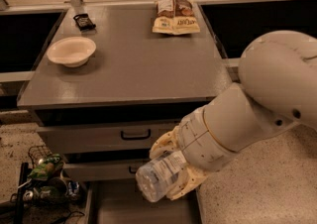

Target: Place blue plastic bottle into bottom drawer

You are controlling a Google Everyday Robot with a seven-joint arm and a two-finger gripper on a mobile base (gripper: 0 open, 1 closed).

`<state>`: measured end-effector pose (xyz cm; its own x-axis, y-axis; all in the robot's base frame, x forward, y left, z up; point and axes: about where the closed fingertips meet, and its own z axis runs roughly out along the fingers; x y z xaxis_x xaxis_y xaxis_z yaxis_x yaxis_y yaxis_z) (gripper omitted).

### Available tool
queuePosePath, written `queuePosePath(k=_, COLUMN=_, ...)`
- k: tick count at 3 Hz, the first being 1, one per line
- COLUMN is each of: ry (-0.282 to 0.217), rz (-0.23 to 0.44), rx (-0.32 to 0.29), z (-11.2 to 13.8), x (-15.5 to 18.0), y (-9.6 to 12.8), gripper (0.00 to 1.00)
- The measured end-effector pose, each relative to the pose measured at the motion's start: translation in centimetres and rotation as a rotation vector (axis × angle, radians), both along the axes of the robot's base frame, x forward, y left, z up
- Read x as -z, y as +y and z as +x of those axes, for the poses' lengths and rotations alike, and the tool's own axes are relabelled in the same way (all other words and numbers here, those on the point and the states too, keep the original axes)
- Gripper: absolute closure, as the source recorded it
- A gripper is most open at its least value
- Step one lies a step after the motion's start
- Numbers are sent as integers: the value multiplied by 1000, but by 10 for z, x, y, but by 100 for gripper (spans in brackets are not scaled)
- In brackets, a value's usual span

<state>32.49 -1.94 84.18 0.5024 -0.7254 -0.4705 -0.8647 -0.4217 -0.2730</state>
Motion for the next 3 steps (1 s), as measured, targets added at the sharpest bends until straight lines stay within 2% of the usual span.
queuePosePath(k=3, ry=66, rz=42, rx=-12, z=4, x=48, y=43, gripper=100)
